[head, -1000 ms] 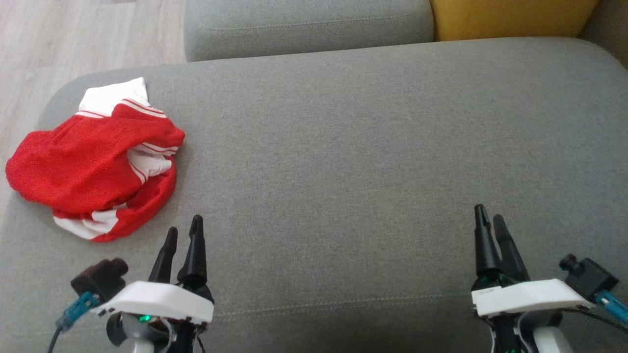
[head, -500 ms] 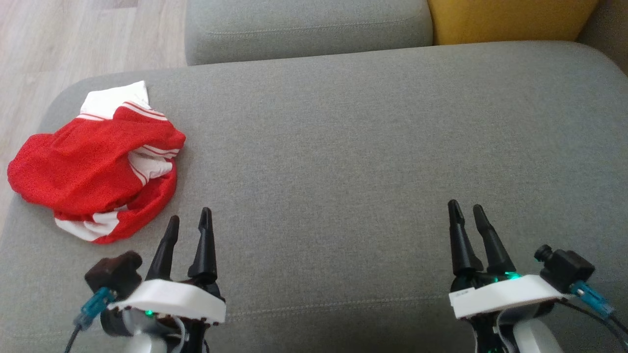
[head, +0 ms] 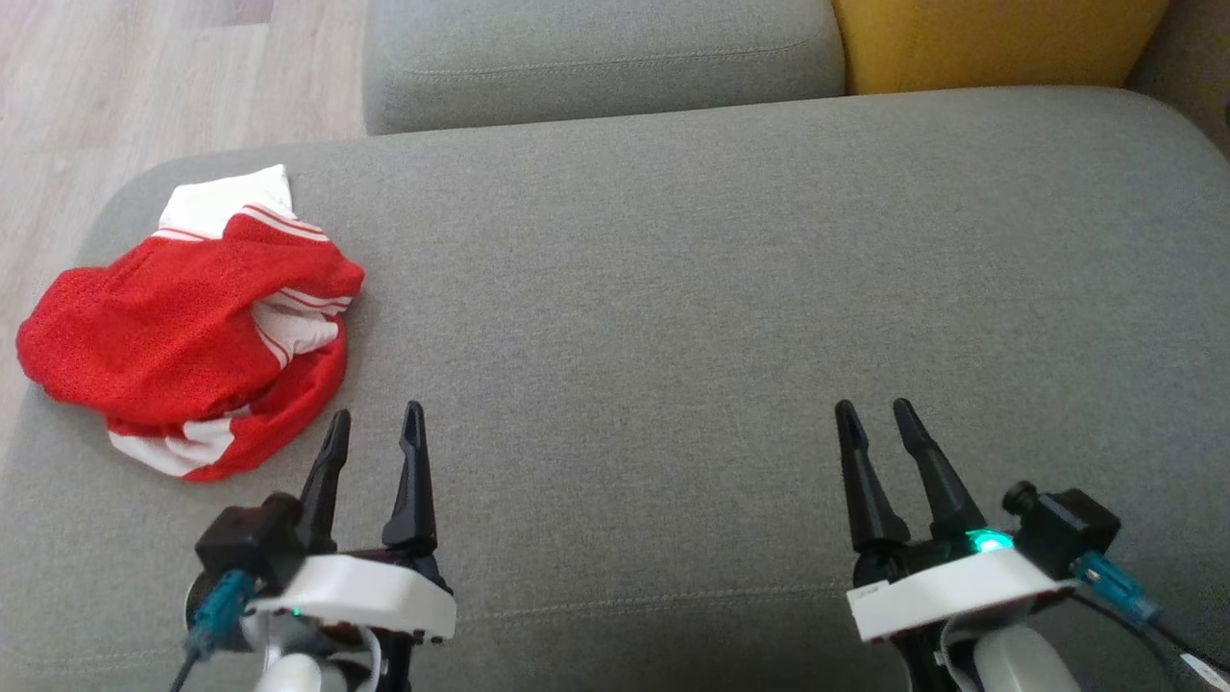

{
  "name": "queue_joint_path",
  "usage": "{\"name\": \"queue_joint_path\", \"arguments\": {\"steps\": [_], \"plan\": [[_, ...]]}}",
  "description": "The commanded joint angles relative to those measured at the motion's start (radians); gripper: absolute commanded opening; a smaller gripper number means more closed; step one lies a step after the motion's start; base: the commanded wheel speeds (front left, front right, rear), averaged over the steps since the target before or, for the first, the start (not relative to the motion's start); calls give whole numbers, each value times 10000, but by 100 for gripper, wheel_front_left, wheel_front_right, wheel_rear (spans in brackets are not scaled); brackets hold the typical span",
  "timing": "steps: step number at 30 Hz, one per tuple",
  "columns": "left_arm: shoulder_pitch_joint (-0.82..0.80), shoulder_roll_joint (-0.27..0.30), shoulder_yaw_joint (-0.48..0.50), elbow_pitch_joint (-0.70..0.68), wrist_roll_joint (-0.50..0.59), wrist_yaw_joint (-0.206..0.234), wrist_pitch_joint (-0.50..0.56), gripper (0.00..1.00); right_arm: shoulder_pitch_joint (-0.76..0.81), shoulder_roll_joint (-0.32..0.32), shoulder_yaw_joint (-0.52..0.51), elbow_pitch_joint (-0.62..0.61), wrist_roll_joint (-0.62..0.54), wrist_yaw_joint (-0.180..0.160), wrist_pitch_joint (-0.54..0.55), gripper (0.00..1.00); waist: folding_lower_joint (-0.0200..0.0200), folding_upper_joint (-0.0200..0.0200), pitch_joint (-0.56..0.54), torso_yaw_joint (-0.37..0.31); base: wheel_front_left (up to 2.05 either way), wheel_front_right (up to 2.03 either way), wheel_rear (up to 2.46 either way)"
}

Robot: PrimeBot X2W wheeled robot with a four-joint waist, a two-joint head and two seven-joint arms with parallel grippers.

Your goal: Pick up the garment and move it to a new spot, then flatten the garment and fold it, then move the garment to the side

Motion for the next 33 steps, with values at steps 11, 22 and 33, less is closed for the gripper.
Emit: {"name": "queue_joint_path", "arguments": {"steps": [11, 22, 33], "plan": [[-123, 102, 348, -422, 1423, 237, -456, 100, -491, -34, -97, -313, -1638, 71, -471, 100, 0, 0, -96, 20, 0, 0, 0], [-106, 106, 382, -669, 2421, 231, -747, 100, -534, -37, -287, -301, -2767, 75, -763, 100, 0, 0, -129, 55, 0, 0, 0], [-97, 104, 336, -568, 2515, 187, -747, 100, -507, -37, -302, -285, -2713, 75, -763, 100, 0, 0, -133, 84, 0, 0, 0]]}}
